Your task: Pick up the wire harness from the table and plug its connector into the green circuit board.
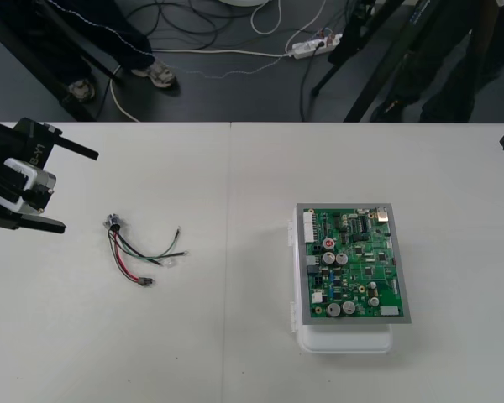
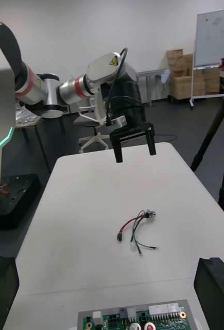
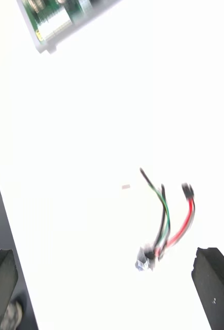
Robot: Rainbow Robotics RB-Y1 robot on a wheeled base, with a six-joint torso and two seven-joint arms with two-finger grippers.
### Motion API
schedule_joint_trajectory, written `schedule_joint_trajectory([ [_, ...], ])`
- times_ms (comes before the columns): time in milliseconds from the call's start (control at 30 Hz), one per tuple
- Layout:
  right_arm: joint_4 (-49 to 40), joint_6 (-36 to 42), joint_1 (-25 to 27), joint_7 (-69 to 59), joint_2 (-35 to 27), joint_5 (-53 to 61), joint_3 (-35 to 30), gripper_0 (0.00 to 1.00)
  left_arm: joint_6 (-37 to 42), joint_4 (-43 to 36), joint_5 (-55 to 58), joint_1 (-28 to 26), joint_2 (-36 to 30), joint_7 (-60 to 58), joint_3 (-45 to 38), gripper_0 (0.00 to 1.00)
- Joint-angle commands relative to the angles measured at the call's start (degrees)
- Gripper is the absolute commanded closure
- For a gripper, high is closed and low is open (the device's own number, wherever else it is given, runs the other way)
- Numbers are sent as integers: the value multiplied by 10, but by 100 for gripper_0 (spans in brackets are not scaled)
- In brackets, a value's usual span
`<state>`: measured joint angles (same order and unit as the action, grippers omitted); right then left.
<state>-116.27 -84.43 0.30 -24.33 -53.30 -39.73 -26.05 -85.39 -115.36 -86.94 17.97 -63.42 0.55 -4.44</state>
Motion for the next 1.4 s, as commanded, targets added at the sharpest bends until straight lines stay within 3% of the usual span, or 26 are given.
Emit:
schedule_joint_trajectory([
  [33,-27,39,4,9,-10,-8,18,0,62,0,-33,32,-68,68,50,0],
  [300,-57,106,0,3,-7,-24,57,0,81,44,-40,107,-110,173,152,0],
  [433,-86,118,-7,-5,23,-54,57,0,99,83,-40,152,-119,247,223,0],
  [900,-101,82,-37,-37,48,-54,101,0,142,211,-10,296,-118,401,459,0],
  [1200,-72,28,-64,-45,52,-46,101,0,201,269,-12,383,-110,424,617,0],
  [1400,-70,35,-67,-51,53,-46,101,0,226,314,-15,414,-90,423,673,0],
])
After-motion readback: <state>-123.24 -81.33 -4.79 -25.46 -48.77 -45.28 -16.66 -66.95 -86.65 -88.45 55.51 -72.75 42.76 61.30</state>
